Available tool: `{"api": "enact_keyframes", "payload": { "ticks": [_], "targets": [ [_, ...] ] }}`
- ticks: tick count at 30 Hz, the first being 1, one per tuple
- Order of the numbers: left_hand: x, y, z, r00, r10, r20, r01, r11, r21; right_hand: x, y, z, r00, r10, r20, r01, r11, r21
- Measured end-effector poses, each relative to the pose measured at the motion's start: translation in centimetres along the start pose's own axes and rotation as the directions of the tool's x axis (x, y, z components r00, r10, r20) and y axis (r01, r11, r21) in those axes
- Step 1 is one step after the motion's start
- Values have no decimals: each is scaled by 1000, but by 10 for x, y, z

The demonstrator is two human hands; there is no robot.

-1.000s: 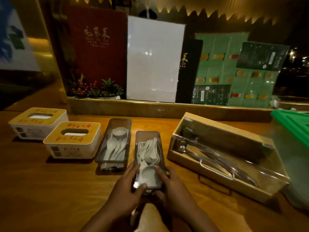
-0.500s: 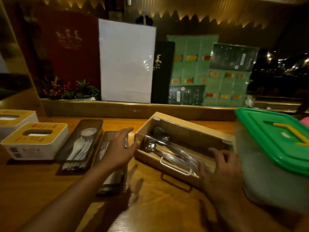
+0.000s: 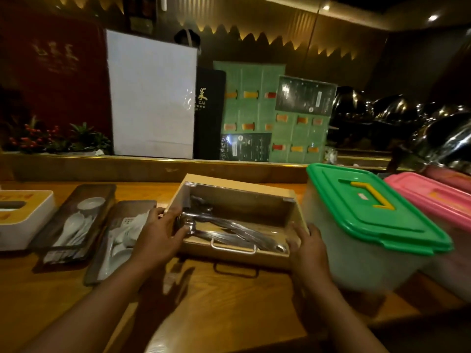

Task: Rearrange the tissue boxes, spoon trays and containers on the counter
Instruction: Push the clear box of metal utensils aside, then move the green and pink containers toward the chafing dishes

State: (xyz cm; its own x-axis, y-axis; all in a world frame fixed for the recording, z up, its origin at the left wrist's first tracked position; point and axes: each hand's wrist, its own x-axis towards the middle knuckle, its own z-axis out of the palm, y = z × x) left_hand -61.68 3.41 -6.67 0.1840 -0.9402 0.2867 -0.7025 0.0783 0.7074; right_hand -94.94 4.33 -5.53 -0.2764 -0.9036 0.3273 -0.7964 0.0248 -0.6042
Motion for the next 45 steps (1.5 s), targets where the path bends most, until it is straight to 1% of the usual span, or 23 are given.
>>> {"api": "enact_keyframes", "payload": {
  "ticks": [2, 4, 7, 9, 14, 19, 22, 24, 26, 28, 29, 30, 32, 33, 34, 36, 38, 39, 41, 43, 45],
  "targets": [
    [-8, 2, 2, 1000, 1, -26, -2, 1000, -8, 13, -1, 0, 999, 43, 18, -44, 994, 98],
    [-9, 2, 6, 999, -11, -50, 8, 997, -71, 26, 0, 3, 996, 79, 42, -85, 981, 172],
    [-6, 6, 14, 993, -71, -96, 55, 985, -164, 47, 6, 8, 997, 47, 65, -63, 961, 268],
    [-4, 8, 15, 987, -92, -133, 71, 986, -151, 55, 8, 15, 998, 23, 60, -40, 954, 298],
    [12, 13, 24, 961, -152, -231, 112, 978, -176, 77, 14, 41, 998, 31, 53, -49, 916, 399],
    [15, 16, 32, 946, -143, -292, 104, 984, -144, 91, 19, 54, 999, -9, 38, -5, 943, 333],
    [11, 24, 35, 936, -143, -323, 112, 987, -115, 88, 21, 55, 994, -57, 93, 31, 963, 267],
    [5, 34, 39, 940, -131, -316, 118, 991, -59, 83, 24, 48, 989, -79, 125, 53, 979, 197],
    [1, 38, 42, 944, -154, -293, 170, 985, 30, 74, 20, 39, 983, -141, 121, 119, 978, 173],
    [-1, 44, 44, 939, -192, -286, 226, 970, 92, 66, 13, 27, 958, -258, 121, 230, 951, 206],
    [-4, 52, 46, 937, -189, -294, 232, 965, 120, 63, 12, 16, 933, -335, 132, 300, 925, 232],
    [-6, 62, 48, 939, -170, -300, 221, 965, 143, 60, 12, 4, 893, -424, 152, 381, 891, 246],
    [-11, 87, 53, 952, -106, -288, 153, 977, 147, 51, 13, -25, 788, -579, 210, 527, 811, 255],
    [-14, 103, 57, 961, -76, -265, 115, 985, 133, 46, 14, -39, 746, -628, 222, 575, 775, 262],
    [-19, 120, 62, 970, -58, -234, 86, 990, 111, 40, 15, -54, 720, -661, 212, 608, 747, 268],
    [-34, 154, 74, 985, -42, -165, 52, 997, 56, 31, 19, -86, 705, -692, 153, 638, 714, 288],
    [-54, 182, 84, 995, -6, -96, 7, 1000, 12, 25, 27, -119, 715, -698, 41, 659, 691, 297],
    [-65, 193, 88, 998, 18, -65, -18, 1000, -9, 24, 35, -137, 730, -684, -16, 661, 699, 275],
    [-78, 206, 95, 998, 60, -17, -61, 997, -48, 29, 57, -164, 783, -610, -119, 621, 758, 201],
    [-91, 220, 105, 996, 91, 19, -89, 993, -83, 37, 88, -187, 841, -501, -203, 526, 844, 98],
    [-102, 235, 118, 993, 109, 39, -104, 988, -119, 45, 124, -205, 907, -357, -224, 373, 927, 32]
  ]
}}
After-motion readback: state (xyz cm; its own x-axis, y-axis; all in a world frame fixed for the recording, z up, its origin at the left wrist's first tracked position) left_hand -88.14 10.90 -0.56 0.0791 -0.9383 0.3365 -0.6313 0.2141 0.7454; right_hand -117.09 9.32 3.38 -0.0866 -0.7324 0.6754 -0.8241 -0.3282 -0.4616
